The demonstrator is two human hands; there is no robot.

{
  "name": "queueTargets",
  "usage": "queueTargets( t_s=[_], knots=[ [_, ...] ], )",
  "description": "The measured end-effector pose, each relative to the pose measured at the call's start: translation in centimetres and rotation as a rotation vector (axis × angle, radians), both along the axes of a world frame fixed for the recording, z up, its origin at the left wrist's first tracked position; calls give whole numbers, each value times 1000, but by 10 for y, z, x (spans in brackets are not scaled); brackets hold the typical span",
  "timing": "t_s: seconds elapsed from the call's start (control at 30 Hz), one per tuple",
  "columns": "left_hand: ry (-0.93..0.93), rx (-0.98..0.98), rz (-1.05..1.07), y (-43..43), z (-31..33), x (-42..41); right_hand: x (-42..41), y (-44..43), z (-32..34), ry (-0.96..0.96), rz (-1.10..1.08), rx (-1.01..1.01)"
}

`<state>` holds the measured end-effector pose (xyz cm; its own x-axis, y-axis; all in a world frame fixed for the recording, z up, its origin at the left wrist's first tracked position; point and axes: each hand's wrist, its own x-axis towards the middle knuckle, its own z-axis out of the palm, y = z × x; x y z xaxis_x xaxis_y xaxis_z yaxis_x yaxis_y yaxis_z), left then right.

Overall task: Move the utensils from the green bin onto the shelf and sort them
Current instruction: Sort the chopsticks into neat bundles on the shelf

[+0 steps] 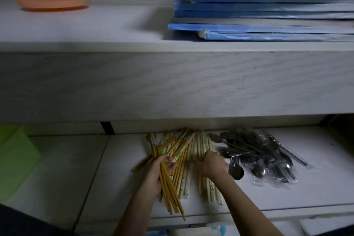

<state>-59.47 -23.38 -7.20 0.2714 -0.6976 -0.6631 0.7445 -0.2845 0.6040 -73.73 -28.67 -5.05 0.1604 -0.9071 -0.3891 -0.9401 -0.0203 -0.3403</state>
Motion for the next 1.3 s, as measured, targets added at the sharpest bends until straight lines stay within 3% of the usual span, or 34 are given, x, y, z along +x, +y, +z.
queueTargets(
  t_s=[0.23, 0.43, 0.6, 0.83, 1.0, 1.3],
  knots=[
    [-127, 2, -166, 0, -3, -5, 32, 28, 6, -229, 96, -4],
    [-134, 27, -71, 5, -8, 7, 49, 31, 7, -216, 154, -18],
    [-103, 12, 69, 12, -7, 23, 41, 31, -12, -55, 122, -128],
    [-117, 3, 47, 20, -7, 39, 50, 33, -24, 50, 101, -157],
    [-131, -50, 54, 24, -6, 39, 47, 30, -27, -69, 13, -116],
    [-181, -74, 16, 33, 2, 40, 56, 33, -22, 45, 26, -180]
  ],
)
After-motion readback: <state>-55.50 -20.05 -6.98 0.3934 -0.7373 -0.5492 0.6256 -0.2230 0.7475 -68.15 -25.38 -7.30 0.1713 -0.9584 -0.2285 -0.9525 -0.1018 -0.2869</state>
